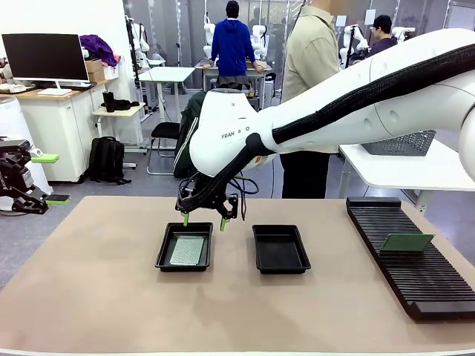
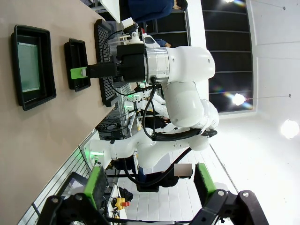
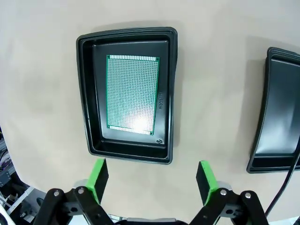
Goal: Inspect and transfer BCBs to ESD trays.
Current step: Pick up the Blank PCB from the PCB Rack and place it in the left ESD tray, then pick up the ESD tray and place it on the left side of the table.
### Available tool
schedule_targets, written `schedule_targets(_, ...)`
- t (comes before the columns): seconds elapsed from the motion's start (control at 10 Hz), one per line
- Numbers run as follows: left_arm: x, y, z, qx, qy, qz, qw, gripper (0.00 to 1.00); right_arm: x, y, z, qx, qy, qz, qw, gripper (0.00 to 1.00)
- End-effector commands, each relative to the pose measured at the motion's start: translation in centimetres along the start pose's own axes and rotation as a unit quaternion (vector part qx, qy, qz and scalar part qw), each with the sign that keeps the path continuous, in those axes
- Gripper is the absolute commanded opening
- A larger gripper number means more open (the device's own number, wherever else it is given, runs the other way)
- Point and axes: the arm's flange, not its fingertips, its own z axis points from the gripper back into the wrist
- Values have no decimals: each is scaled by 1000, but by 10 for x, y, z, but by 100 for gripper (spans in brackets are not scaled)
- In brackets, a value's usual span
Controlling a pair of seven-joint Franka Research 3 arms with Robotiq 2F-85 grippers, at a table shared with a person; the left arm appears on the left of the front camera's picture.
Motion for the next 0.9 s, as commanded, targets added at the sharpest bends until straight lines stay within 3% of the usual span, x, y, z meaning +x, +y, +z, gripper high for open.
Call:
schedule_targets(0.0,0,-1,1,0,-3,-1,1000,100,-1,-1,0,0,-2,0,1000,100)
schedule_targets(0.8,0,-1,1,0,-3,-1,1000,100,-1,-1,0,0,-2,0,1000,100)
